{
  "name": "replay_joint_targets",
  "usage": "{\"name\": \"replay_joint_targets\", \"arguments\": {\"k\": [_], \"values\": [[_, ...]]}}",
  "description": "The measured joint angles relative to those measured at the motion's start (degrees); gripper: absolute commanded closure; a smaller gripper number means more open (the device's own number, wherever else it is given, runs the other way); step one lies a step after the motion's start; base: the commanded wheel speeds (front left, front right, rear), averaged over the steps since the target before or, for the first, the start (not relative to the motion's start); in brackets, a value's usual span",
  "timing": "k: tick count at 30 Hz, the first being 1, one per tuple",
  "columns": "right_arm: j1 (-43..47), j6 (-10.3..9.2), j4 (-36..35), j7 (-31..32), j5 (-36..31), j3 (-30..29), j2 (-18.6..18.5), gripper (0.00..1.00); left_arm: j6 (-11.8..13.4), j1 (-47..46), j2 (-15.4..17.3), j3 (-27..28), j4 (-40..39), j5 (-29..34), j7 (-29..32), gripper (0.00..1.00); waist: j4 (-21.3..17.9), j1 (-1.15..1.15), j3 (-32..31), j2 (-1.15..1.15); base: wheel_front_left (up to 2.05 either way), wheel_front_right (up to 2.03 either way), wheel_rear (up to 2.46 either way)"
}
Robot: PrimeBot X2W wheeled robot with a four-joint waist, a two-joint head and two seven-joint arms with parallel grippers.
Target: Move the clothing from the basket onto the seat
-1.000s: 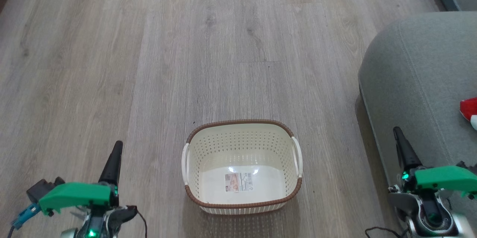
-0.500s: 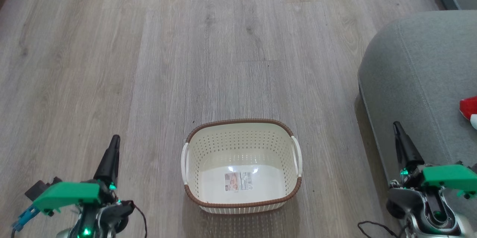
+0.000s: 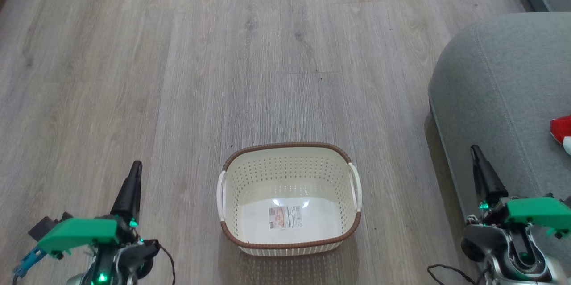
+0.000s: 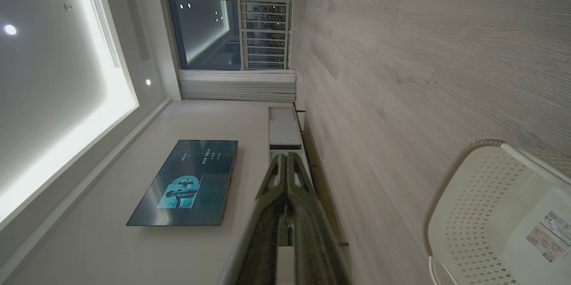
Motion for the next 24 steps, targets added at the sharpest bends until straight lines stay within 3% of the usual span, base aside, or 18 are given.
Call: {"name": "replay_joint_targets", "arguments": {"k": [24], "values": [[0.0, 0.0, 0.0, 0.0, 0.0, 0.0, 0.01, 1.0, 0.0, 0.01, 0.0, 0.02, -0.02, 0.0, 0.0, 1.0, 0.0, 0.0, 0.0, 0.0, 0.0, 0.0, 0.0]]}}
